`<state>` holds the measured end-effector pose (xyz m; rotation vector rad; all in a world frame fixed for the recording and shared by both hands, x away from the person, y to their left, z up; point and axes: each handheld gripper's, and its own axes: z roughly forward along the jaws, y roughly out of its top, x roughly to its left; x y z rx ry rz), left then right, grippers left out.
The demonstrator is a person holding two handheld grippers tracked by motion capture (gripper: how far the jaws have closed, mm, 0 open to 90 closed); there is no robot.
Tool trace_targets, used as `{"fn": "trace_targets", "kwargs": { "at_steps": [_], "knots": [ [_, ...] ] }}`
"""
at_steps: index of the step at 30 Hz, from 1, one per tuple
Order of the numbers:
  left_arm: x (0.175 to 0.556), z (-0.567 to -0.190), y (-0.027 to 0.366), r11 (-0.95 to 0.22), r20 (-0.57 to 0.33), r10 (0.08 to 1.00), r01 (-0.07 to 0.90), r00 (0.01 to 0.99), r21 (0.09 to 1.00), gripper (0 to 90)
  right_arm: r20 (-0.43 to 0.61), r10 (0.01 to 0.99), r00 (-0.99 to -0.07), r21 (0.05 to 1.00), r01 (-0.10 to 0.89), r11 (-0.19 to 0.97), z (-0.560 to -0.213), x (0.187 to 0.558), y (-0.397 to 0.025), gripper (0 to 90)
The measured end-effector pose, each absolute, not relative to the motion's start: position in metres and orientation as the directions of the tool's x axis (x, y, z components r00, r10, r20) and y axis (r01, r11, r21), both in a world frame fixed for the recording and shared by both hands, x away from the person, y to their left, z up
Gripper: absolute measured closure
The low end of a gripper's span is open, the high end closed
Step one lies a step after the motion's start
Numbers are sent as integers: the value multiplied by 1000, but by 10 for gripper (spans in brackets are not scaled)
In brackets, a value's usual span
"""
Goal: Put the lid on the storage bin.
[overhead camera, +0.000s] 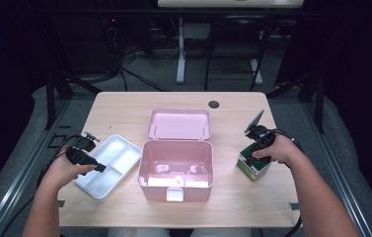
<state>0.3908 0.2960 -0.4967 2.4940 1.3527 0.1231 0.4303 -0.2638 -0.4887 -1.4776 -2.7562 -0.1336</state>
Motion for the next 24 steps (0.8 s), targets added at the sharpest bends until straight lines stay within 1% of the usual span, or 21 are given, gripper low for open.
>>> {"fn": "trace_targets", "kwargs": {
  "at_steps": [24],
  "knots": [
    [390, -495, 297, -517, -66, 826, 798, 560, 308, 424, 7, 733, -680, 78, 732, 677, -436, 421, -237, 157]
  ]
}}
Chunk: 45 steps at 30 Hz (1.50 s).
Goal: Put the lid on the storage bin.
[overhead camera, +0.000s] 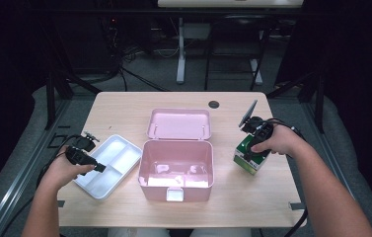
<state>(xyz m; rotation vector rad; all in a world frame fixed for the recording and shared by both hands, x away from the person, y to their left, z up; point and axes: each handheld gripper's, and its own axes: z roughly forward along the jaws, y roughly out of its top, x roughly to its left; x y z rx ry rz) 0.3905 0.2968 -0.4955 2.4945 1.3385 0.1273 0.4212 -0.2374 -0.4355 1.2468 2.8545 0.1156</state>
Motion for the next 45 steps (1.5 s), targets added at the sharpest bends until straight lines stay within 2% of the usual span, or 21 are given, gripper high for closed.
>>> {"fn": "trace_targets", "kwargs": {
  "at_steps": [4, 11, 18, 25, 45],
  "knots": [
    [391, -495, 297, -521, -65, 824, 797, 563, 304, 424, 3, 687, -727, 81, 685, 724, -427, 418, -234, 157],
    [391, -495, 297, -520, -65, 824, 798, 562, 305, 424, -17, 501, -865, 87, 498, 863, -416, 408, -223, 157],
    [391, -496, 296, -519, -61, 827, 799, 560, 304, 423, -19, 357, -934, 94, 354, 931, -409, 399, -213, 158],
    [391, -496, 296, -520, -61, 826, 799, 560, 302, 423, -2, 296, -955, 85, 295, 952, -399, 395, -203, 160],
    [391, -495, 296, -522, -65, 824, 798, 563, 302, 422, -23, 216, -976, 72, 214, 974, -362, 388, -170, 160]
  ]
}}
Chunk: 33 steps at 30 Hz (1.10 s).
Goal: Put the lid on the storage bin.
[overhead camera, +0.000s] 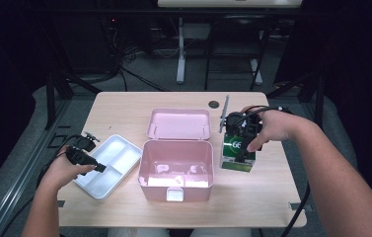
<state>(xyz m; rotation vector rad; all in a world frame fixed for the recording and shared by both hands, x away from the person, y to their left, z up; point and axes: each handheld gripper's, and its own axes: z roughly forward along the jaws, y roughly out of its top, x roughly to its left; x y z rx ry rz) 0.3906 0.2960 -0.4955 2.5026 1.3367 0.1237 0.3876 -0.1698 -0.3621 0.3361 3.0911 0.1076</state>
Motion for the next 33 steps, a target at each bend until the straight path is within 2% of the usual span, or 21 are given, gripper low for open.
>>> {"fn": "trace_targets", "kwargs": {
  "at_steps": [10, 23, 33],
  "knots": [
    [390, -495, 297, -517, -69, 825, 798, 561, 309, 422, -26, 147, -989, 77, 145, 986, -346, 382, -127, 159],
    [390, -494, 298, -523, -67, 821, 794, 567, 310, 420, 15, 125, -992, 85, 126, 988, -350, 381, -76, 159],
    [390, -493, 299, -520, -70, 821, 794, 566, 314, 421, 17, 111, -994, 72, 112, 991, -361, 382, -57, 158]
  ]
}}
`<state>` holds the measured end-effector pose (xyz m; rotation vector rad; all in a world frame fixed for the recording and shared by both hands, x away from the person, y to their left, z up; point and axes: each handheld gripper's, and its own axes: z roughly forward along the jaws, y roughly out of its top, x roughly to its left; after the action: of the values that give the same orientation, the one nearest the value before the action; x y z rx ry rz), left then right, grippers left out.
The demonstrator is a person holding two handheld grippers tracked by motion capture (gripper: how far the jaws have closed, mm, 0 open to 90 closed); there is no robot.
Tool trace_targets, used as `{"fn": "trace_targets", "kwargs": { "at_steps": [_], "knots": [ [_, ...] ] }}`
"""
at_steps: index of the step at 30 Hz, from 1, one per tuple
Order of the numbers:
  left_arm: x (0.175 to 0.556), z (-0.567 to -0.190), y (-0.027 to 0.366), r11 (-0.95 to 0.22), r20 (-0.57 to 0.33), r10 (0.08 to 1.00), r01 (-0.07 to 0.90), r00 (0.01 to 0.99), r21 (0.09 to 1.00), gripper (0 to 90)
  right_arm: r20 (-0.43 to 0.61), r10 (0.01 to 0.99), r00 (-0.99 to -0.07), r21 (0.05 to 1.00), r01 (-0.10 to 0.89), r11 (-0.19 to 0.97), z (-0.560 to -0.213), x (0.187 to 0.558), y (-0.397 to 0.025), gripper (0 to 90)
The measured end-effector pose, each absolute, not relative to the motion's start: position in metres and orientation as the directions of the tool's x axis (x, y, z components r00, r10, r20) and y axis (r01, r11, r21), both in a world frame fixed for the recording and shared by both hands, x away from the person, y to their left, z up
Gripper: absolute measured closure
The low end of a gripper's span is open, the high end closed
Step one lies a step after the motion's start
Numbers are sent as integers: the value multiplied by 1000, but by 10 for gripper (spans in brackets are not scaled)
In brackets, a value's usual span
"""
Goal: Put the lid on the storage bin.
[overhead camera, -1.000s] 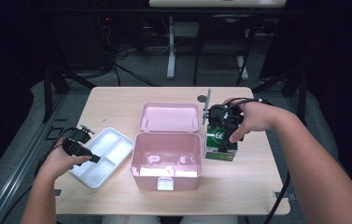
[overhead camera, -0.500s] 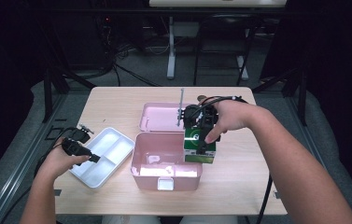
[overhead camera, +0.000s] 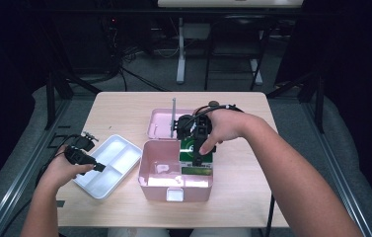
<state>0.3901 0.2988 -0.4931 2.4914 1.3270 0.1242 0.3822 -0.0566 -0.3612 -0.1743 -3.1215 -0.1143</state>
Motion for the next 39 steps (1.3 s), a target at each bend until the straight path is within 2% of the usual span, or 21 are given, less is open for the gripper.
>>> {"fn": "trace_targets", "kwargs": {
  "at_steps": [7, 23, 30, 39],
  "knots": [
    [390, -492, 300, -520, -70, 821, 794, 566, 315, 420, 14, 113, -993, 77, 114, 991, -375, 387, -55, 157],
    [391, -493, 299, -523, -71, 820, 793, 569, 312, 420, 36, 101, -994, 82, 104, 991, -433, 390, -58, 156],
    [391, -494, 299, -523, -71, 820, 793, 569, 311, 420, 13, 103, -995, 100, 104, 990, -445, 392, -59, 155],
    [391, -494, 299, -524, -71, 820, 794, 568, 308, 421, 12, 106, -994, 74, 107, 992, -458, 393, -57, 152]
  ]
}}
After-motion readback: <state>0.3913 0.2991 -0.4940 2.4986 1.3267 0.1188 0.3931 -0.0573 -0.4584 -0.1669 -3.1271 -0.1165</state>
